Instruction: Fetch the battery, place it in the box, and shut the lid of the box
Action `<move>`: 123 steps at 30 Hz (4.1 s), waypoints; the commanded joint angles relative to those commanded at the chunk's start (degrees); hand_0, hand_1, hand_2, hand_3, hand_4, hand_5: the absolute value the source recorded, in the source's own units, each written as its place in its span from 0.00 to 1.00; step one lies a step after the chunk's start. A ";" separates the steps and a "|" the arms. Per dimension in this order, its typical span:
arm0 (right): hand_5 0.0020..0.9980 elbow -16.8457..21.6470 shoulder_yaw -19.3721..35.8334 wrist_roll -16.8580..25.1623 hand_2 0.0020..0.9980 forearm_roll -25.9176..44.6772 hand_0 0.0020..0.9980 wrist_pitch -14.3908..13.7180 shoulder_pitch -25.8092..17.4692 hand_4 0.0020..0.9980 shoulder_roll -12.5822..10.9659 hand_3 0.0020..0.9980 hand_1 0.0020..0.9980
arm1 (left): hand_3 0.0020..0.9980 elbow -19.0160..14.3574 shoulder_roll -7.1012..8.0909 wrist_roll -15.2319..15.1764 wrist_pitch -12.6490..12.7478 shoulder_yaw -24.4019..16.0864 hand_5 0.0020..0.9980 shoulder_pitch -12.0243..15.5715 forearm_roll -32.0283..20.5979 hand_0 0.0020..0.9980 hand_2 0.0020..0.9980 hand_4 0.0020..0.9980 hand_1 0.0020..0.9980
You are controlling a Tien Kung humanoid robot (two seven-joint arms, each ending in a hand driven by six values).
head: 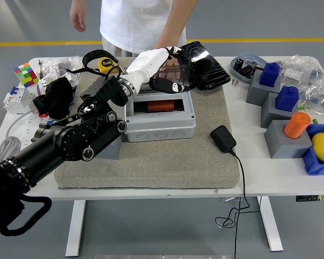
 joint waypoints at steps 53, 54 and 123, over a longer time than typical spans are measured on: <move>0.49 -0.14 1.17 -0.01 0.59 -0.34 0.55 0.01 -0.46 0.93 0.17 0.54 0.60 | 0.80 -24.51 4.86 0.52 -2.03 -8.70 0.45 17.63 -9.98 0.62 0.75 1.00 0.72; 0.49 -0.15 1.15 -0.01 0.59 -0.32 0.55 0.01 -0.45 0.93 0.16 0.54 0.60 | 0.80 -25.02 4.86 -0.23 -1.77 -9.87 0.45 18.48 -11.36 0.62 0.75 1.00 0.72; 0.49 -0.24 1.47 0.02 0.59 -0.44 0.55 0.19 0.37 0.92 0.41 0.54 0.60 | 0.69 -28.61 7.64 -7.61 -3.63 -41.92 0.37 38.31 -32.19 0.52 0.66 0.98 0.64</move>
